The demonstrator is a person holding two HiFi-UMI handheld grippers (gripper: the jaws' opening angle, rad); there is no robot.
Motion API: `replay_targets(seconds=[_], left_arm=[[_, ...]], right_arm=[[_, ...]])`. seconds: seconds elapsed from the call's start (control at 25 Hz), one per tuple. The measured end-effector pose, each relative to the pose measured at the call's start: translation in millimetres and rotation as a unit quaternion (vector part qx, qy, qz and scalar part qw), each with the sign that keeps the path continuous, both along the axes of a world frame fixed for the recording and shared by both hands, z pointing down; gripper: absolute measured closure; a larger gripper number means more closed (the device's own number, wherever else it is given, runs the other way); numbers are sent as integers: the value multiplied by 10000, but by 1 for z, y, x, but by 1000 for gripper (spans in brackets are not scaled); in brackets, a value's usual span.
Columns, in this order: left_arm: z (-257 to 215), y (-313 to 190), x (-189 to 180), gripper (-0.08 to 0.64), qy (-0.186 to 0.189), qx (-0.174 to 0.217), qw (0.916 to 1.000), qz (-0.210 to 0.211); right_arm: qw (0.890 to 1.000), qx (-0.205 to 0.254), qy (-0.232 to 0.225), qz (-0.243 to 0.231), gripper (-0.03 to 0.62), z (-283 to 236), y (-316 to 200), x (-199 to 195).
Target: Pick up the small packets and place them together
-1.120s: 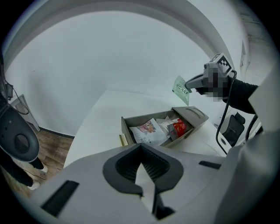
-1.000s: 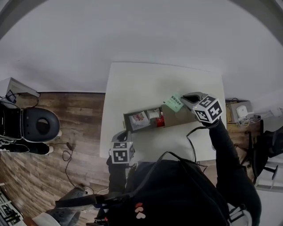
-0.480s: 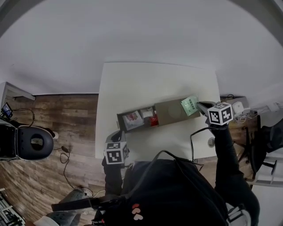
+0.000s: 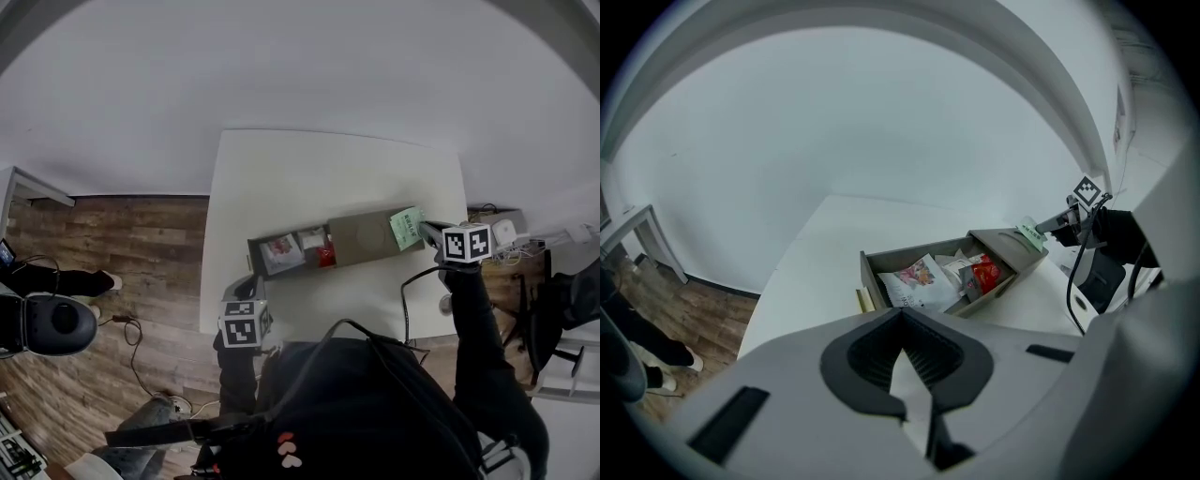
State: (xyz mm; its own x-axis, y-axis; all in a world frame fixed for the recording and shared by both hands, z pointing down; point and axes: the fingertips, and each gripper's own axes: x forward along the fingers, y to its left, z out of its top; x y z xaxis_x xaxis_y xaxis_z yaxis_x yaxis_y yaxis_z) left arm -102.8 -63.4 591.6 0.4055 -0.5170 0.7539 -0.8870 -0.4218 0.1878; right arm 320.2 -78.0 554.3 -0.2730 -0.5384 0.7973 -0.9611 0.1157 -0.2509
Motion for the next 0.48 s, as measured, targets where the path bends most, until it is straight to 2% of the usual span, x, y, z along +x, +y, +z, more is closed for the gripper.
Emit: replay_targets(seconds=[0.2,0.32,0.48], left_arm=[[0,0,0,560,10,5,10000,4],[0,1,0,559,4,-11,10000,13],[0,1,0,560,-1,-22,10000,32]], right_arm=[[9997,-113,182,-79,549,5,1,0],[9997,-142,189,-118,509,6,2,-1],[9996,87,280,-14,491,-7,-2,4]])
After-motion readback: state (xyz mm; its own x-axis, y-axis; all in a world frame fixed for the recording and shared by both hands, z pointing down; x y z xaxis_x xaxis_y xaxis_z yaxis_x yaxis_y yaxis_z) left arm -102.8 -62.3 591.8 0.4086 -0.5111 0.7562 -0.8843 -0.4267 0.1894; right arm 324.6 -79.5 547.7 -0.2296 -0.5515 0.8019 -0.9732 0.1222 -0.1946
